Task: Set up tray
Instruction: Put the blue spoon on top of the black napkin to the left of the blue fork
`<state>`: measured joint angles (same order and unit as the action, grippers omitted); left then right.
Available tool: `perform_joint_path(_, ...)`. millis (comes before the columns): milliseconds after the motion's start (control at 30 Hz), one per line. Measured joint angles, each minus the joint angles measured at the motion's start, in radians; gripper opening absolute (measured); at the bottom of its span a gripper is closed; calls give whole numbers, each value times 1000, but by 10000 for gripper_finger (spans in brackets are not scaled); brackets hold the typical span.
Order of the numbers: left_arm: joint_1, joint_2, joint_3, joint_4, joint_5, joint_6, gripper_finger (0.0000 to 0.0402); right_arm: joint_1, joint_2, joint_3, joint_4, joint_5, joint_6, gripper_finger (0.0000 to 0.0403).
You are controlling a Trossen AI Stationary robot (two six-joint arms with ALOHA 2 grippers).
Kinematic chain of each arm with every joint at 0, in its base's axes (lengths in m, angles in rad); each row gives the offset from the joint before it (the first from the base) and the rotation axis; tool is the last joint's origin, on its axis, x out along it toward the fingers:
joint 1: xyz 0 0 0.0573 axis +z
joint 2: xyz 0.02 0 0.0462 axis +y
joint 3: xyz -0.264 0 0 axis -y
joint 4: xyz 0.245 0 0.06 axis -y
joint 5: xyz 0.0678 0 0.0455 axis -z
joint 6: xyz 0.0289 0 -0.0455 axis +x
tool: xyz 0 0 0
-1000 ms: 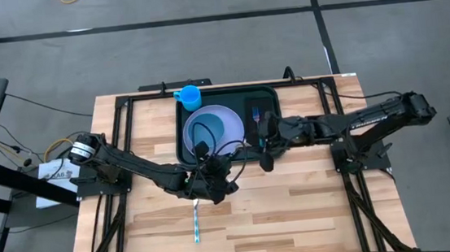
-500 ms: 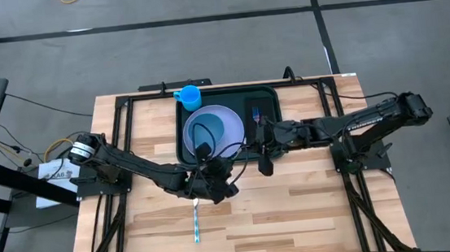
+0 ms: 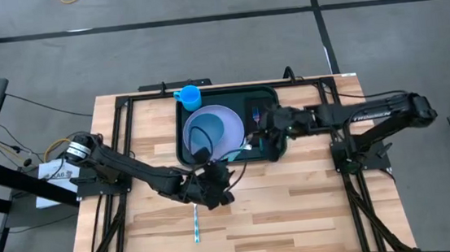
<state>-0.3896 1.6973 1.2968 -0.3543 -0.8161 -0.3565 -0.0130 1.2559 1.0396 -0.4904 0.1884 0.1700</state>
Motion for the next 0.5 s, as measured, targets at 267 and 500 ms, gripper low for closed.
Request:
perform_joint_path(267,-85,-84,-8,-108,-457,-53,128,-229,8,185,-296,-241,-121,1)
perform_joint_path(500,-140,-114,-24,-259,-412,-137,128,-454,9,241,-499,-444,-266,0)
